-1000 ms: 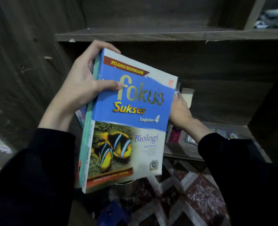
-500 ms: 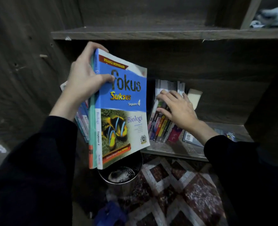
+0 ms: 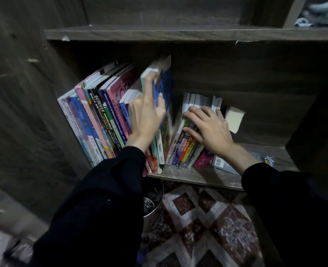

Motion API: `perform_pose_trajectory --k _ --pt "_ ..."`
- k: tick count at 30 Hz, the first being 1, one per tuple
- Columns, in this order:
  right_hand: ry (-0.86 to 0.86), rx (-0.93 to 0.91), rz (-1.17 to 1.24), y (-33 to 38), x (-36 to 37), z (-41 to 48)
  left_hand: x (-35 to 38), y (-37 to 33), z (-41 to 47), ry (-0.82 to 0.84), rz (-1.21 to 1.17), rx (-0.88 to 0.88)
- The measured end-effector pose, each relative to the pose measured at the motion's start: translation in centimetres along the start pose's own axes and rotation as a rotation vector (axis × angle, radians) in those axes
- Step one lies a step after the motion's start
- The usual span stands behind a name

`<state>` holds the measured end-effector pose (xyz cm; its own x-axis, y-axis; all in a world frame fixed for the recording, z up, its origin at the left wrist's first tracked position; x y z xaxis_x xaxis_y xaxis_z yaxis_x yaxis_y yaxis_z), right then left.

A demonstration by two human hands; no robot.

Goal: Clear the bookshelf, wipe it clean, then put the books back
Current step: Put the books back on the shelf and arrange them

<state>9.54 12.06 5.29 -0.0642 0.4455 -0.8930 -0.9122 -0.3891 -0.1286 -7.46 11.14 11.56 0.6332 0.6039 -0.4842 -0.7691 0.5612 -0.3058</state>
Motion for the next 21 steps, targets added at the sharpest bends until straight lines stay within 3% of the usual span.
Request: perform_pose_trajectory --k 4,9,11,17,21 --pt "-0.005 -0.044 0.004 1.6 0.3 2.1 2.8 -0.6 -2.3 0.077 0.076 -0.008" --pt "0.037 -0.080 0.018 3.5 0.6 3.7 2.8 1.0 -3.8 -0.025 0.258 -0.079" --pt "0.051 -0.095 0.017 4.3 0.7 4.3 3.6 1.5 -6.1 0.023 0.297 -0.092" --pt "0.086 -0.104 0.051 4.8 1.2 5.1 8.1 1.8 -16.8 0.155 0.082 -0.315" --pt "0.162 -0.094 0.138 4.8 0.9 5.4 10.1 2.9 -16.9 0.119 0.062 -0.447"
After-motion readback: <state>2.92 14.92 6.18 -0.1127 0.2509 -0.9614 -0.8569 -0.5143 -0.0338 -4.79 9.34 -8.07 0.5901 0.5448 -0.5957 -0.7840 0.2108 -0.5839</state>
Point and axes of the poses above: each hand's wrist, its own z-axis towards the middle knuckle, its own x-axis out of the palm, y = z × x, the point moved 5 cm from there along z, towards the middle knuckle, and after that the axes turned 8 degrees about y, right-handed, at the moved point
